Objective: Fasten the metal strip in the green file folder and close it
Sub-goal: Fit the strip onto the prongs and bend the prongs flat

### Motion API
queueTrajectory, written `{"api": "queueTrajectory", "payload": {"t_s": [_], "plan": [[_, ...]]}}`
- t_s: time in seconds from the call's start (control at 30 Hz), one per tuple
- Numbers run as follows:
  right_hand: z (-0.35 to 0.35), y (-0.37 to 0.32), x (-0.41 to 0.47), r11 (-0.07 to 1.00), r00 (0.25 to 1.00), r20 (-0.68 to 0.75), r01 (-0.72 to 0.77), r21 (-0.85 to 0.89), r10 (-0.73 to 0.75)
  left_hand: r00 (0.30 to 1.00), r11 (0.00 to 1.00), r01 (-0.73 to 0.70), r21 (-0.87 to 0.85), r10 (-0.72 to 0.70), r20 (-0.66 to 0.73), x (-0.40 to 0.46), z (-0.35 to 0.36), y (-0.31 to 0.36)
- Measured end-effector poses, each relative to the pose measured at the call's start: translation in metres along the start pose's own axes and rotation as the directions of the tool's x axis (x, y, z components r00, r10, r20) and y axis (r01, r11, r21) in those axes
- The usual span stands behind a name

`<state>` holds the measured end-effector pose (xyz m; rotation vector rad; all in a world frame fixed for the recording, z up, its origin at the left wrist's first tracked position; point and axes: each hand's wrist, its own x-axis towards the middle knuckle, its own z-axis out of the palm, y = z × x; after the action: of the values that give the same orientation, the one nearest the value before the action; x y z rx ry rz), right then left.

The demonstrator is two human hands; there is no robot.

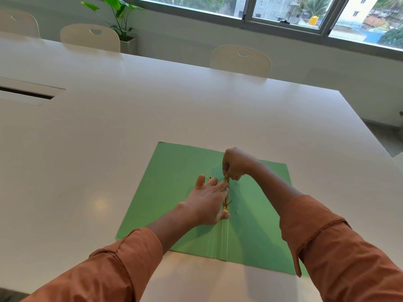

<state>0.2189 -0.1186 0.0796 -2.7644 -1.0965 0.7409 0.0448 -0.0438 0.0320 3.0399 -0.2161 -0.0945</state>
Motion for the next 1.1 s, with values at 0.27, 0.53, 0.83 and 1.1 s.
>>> {"api": "queueTrajectory", "payload": {"t_s": [0.27, 0.53, 0.83, 1.1], "plan": [[-0.008, 0.014, 0.017, 0.772, 0.883, 0.343, -0.454, 0.445, 0.321, 1.0, 1.0, -0.007, 0.008, 0.007, -0.013, 0.0, 0.003, -0.001], [0.0, 0.041, 0.019, 0.582, 0.785, 0.49, -0.614, 0.532, 0.38, 0.999, 1.0, -0.012, 0.01, 0.012, -0.036, 0.001, 0.01, -0.003], [-0.002, 0.036, -0.011, 0.779, 0.967, 0.188, -0.25, 0.575, 0.171, 0.998, 0.999, -0.039, -0.001, 0.039, -0.039, 0.005, 0.008, -0.009], [0.032, 0.023, -0.076, 0.763, 0.96, -0.269, 0.116, 0.636, 0.08, 0.997, 0.997, -0.078, -0.004, 0.078, -0.001, 0.011, -0.005, -0.015]]}}
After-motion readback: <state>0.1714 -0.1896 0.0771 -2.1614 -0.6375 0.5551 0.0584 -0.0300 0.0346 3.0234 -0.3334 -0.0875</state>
